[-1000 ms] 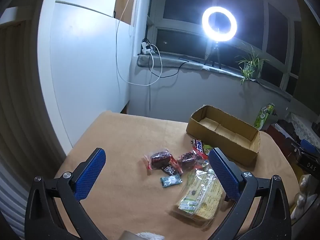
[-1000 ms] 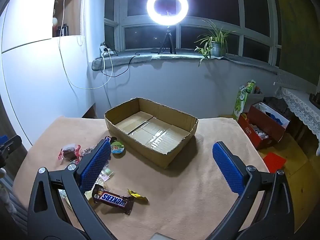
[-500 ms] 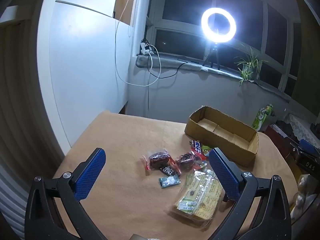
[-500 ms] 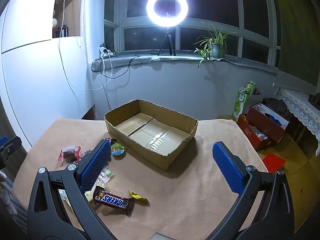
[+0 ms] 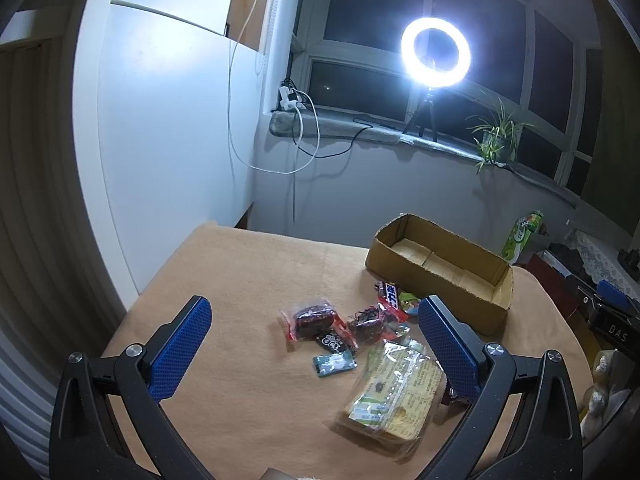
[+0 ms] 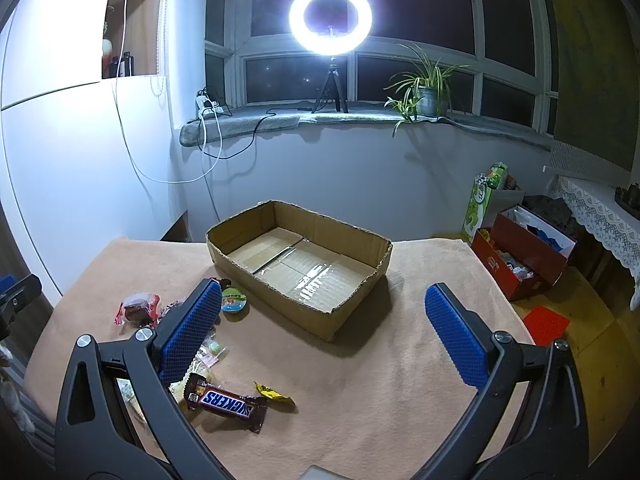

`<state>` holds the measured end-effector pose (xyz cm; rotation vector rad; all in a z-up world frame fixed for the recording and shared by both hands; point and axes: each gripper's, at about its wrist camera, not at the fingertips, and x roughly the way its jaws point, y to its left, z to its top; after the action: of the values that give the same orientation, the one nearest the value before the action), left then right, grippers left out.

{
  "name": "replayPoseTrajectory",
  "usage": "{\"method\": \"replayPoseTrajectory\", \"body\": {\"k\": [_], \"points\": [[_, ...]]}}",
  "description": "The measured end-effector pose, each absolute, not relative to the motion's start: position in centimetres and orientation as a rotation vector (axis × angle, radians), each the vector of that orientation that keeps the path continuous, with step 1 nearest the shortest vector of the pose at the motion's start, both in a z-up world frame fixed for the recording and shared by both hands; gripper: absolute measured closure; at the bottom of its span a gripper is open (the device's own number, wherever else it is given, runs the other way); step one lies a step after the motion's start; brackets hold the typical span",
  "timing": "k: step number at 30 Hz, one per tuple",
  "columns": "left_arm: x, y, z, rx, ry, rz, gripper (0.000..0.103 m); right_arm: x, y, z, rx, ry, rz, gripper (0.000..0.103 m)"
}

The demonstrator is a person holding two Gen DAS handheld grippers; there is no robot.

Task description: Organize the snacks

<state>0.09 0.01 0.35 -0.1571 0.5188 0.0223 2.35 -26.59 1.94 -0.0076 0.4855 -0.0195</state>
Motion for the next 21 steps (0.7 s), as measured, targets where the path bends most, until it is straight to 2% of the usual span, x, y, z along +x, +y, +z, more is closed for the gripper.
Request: {"method": "replayPoseTrajectory", "body": {"k": [21], "points": [[0.04,-0.45,0.22,-0.157,0.519,0.021,0.001,2.30,-26.54,1.92,-0.005,0.486,-0.020,0.000]]}}
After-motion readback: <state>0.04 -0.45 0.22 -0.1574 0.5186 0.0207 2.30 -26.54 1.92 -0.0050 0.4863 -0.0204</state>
